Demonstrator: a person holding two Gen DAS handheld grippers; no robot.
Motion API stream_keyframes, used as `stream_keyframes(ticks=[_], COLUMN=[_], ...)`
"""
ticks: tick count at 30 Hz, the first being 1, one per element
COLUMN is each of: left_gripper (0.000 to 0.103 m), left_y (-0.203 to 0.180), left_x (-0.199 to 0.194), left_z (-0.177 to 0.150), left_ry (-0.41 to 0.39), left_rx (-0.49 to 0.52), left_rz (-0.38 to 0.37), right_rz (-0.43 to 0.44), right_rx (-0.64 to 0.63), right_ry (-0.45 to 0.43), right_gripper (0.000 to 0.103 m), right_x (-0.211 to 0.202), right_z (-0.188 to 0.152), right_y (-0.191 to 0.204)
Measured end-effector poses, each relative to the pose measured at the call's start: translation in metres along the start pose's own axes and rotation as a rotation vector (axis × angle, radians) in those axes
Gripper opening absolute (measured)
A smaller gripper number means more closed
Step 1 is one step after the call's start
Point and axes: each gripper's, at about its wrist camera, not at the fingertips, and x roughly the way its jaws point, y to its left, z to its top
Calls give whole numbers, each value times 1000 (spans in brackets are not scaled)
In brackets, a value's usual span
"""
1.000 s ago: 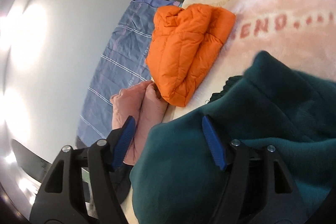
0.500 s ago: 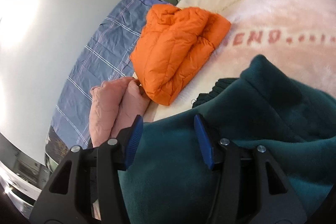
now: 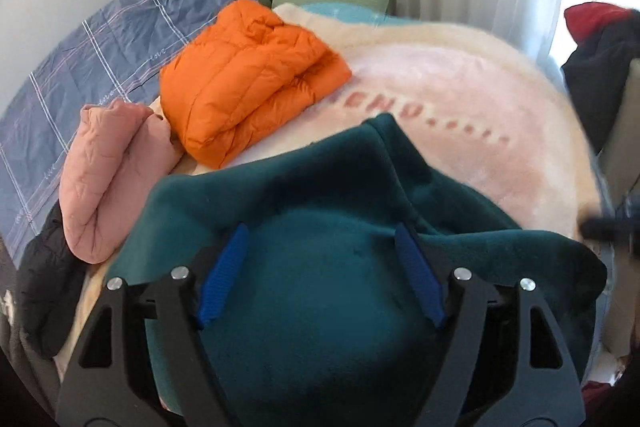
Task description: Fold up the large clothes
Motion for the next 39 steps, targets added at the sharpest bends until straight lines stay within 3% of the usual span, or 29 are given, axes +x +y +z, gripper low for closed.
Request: stream_keyframes(ticks=[2, 5, 7, 9, 13, 14, 15, 17, 22, 23, 24, 25, 26, 27, 29, 31, 33, 37, 39], left_gripper=[77, 77, 77, 77, 77, 77, 77, 77, 78, 78, 78, 78, 79, 79, 79, 80, 80, 80, 80], left_y=[-2, -1, 3, 3, -1, -1, -1, 0, 0, -1, -1, -2, -4, -6, -9, -8, -8, -9, -8], left_x=[1, -2, -2, -2, -1, 0, 0, 1, 0, 2, 5, 7, 9, 11, 13, 15, 18, 19, 18], left_z=[-2, -3, -4, -2, -2, -2, -1, -1, 0, 1, 1, 2, 4, 5, 6, 7, 8, 9, 7], left_ry=[1, -6, -13, -18, -11, -9, -7, -5, -20, -12, 2, 8, 20, 29, 40, 47, 59, 58, 47], left_rx=[7, 8, 3, 2, 9, 10, 10, 7, 1, 0, 1, 3, 11, 20, 29, 29, 28, 29, 25], left_rz=[9, 12, 7, 8, 19, 18, 16, 16, 5, 7, 14, 18, 27, 37, 57, 60, 59, 60, 60], right_rz=[25, 90, 108, 95, 113, 114, 117, 73, -17, -83, -240, -330, -341, -296, -253, -253, -166, 17, 7], right_rx=[-34, 17, 29, 27, 10, -12, -41, -69, -55, -76, -106, -115, -88, 2, 54, -1, -75, -212, -233], right_ry=[17, 125, 183, 225, 253, 253, 246, 226, 109, 97, 79, 93, 138, 197, 163, 87, 14, -12, 24], right_gripper=[7, 7, 16, 45, 47, 43, 24, 10, 2, 0, 0, 0, 0, 0, 0, 0, 0, 1, 2], right_x=[13, 60, 85, 105, 127, 128, 129, 127, 118, 125, 139, 150, 161, 167, 148, 119, 76, 23, 21], right_z=[19, 45, 54, 59, 67, 68, 70, 76, 92, 93, 94, 91, 87, 81, 75, 73, 66, 29, 0], right_y=[0, -10, -15, -14, -10, -7, -1, 7, 13, 10, 0, -9, -22, -43, -56, -47, -22, 30, 41])
